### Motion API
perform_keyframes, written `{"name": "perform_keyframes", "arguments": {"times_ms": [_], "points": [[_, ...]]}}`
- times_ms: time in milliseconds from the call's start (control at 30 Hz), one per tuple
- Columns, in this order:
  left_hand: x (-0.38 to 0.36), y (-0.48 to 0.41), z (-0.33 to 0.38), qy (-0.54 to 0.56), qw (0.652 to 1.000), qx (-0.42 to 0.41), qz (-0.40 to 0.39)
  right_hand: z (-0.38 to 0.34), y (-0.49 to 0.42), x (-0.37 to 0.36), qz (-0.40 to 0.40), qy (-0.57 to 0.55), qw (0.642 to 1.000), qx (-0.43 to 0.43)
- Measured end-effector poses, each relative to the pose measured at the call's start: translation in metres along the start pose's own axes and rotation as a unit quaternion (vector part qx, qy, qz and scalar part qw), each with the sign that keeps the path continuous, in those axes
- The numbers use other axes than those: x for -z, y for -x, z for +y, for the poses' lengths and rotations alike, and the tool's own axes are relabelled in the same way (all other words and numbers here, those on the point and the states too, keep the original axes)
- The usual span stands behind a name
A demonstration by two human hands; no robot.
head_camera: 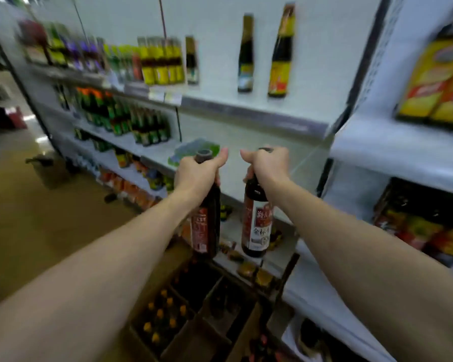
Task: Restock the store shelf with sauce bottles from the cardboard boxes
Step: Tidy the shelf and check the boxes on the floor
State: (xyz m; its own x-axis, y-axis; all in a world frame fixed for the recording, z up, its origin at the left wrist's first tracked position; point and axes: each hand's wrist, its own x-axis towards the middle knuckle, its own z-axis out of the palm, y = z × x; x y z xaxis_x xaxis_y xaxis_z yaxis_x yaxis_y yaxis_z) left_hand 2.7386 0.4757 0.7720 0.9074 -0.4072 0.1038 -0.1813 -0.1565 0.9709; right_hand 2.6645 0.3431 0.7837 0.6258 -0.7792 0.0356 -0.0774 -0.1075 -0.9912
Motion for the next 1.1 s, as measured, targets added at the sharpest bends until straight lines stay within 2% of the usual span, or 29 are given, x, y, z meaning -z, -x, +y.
{"name": "perform_keyframes", "arguments": {"times_ms": [200, 333, 433, 767, 1100], "points": [[-0.044, 0.059, 0.153, 0.092, 0.985, -0.091, -0.111, -0.132, 0.05, 0.129, -0.006, 0.011, 0.998, 0.062], [-0.095, 0.118, 0.24, 0.128, 0.965, -0.15, -0.175, -0.191, 0.099, 0.235, 0.023, -0.016, 0.994, 0.104], [-0.152, 0.167, 0.29, 0.135, 0.947, -0.182, -0.227, -0.217, 0.139, 0.327, 0.073, -0.013, 0.988, 0.135], [-0.374, 0.368, 0.402, 0.195, 0.882, -0.218, -0.37, -0.222, 0.266, 0.614, 0.237, 0.009, 0.961, 0.142], [-0.558, 0.532, 0.471, 0.219, 0.803, -0.232, -0.503, -0.191, 0.371, 0.831, 0.413, 0.05, 0.9, 0.127]]}}
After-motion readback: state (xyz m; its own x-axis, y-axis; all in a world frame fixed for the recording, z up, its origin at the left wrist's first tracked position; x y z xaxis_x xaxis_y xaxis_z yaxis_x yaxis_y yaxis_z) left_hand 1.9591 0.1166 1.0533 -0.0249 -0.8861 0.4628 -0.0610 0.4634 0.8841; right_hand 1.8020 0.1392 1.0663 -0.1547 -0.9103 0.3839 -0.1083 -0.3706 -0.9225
